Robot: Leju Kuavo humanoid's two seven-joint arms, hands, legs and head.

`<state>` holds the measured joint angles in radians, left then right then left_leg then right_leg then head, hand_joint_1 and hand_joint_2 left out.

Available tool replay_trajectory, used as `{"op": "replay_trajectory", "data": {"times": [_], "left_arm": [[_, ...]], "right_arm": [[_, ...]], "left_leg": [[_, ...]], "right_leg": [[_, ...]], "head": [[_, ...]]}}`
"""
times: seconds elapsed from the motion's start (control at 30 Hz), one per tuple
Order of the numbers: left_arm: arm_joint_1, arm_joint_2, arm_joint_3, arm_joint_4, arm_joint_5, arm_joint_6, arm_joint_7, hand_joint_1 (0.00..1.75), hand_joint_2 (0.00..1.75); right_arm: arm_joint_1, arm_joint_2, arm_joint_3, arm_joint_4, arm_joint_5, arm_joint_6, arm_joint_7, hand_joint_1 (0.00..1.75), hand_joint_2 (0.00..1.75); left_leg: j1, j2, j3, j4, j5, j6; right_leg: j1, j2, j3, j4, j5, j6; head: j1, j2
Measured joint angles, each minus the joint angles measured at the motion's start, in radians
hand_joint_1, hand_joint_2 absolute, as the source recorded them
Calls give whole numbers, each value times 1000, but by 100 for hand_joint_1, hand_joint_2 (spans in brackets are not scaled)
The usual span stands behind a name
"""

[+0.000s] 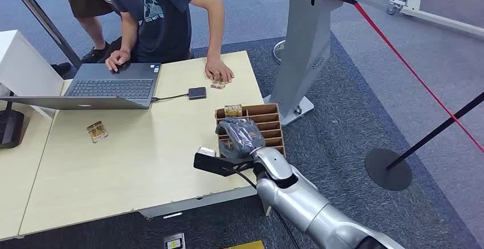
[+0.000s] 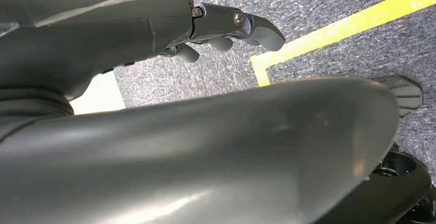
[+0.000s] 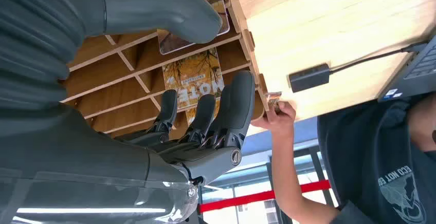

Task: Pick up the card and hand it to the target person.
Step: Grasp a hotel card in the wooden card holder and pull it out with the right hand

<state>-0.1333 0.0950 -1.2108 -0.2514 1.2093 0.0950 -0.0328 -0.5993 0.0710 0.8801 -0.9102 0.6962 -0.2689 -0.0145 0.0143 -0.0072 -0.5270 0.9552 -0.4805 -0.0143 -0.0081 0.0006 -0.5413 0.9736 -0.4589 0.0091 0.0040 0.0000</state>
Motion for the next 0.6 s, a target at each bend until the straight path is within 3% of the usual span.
{"op": "replay_trajectory", "data": {"times": [0.6], "left_arm": [[0,0,0,0,12,5,-1,0,0]], "right_arm": [[-35,29,0,116,-34,-21,-33,93,175]], "left_leg": [[0,0,-1,0,0,0]], "right_leg": [[0,0,0,0,0,0]], "head": [[0,0]]}}
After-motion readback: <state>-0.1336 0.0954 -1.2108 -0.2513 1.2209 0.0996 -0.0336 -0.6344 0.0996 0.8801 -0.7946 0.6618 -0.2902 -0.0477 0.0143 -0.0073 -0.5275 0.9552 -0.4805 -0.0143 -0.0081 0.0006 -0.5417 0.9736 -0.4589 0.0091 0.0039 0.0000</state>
